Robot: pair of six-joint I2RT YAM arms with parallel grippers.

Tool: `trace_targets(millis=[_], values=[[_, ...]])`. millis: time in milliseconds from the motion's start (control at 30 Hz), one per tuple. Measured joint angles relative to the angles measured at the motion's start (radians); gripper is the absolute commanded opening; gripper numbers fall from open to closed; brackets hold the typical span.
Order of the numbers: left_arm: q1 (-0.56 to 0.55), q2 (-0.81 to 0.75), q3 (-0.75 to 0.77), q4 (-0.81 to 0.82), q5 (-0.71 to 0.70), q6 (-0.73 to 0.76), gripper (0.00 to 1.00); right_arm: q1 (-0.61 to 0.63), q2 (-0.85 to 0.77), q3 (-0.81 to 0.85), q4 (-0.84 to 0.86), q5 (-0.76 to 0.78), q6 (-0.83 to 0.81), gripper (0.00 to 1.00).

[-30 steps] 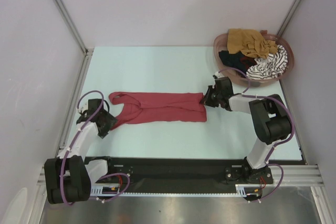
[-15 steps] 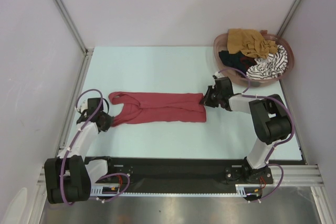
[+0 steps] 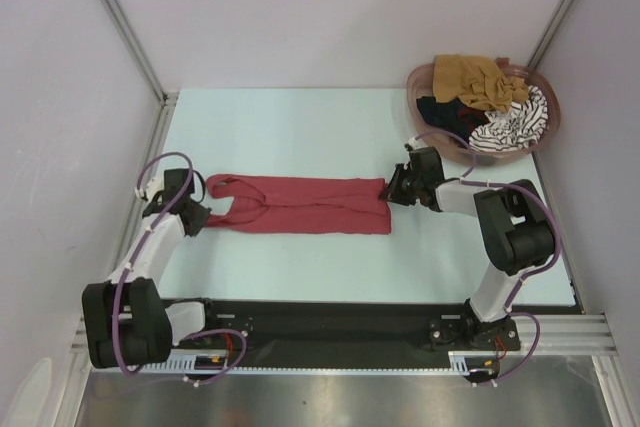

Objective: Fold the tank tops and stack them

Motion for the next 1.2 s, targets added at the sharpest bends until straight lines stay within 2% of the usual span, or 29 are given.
trace_targets(millis=[33,100,367,500,700,767,800,900,1000,1200], values=[[0.0,0.014,0.006,-0.004,-0.007,0.006,0.44,0.0,0.0,0.0,0.0,0.0,0.0,0.0],[0.004,0.037,0.014,-0.002,-0.017,0.0,0.51,0.0,0.0,0.0,0.0,-0.001,0.003,0.0],[0.029,0.059,0.014,0.007,-0.016,0.007,0.55,0.0,0.0,0.0,0.0,-0.001,0.003,0.0],[0.029,0.036,0.014,0.002,-0.04,0.025,0.91,0.0,0.0,0.0,0.0,-0.002,0.003,0.0],[0.029,-0.077,0.019,-0.016,-0.061,0.064,0.91,0.0,0.001,0.0,0.001,-0.003,0.004,0.0],[0.023,-0.118,0.018,0.002,-0.006,0.108,0.92,0.0,0.001,0.0,0.001,-0.003,0.004,0.0],[0.015,-0.139,0.011,0.029,0.039,0.135,0.96,0.0,0.001,0.0,0.001,-0.003,0.004,0.0],[-0.026,-0.213,-0.043,0.101,0.167,0.176,0.97,0.0,0.001,0.0,0.001,-0.003,0.004,0.0],[-0.08,-0.298,-0.122,0.135,0.259,0.183,0.94,0.0,0.001,0.0,0.001,-0.003,0.004,0.0],[-0.157,-0.4,-0.23,0.163,0.357,0.132,0.89,0.0,0.001,0.002,0.0,-0.003,0.004,0.0]])
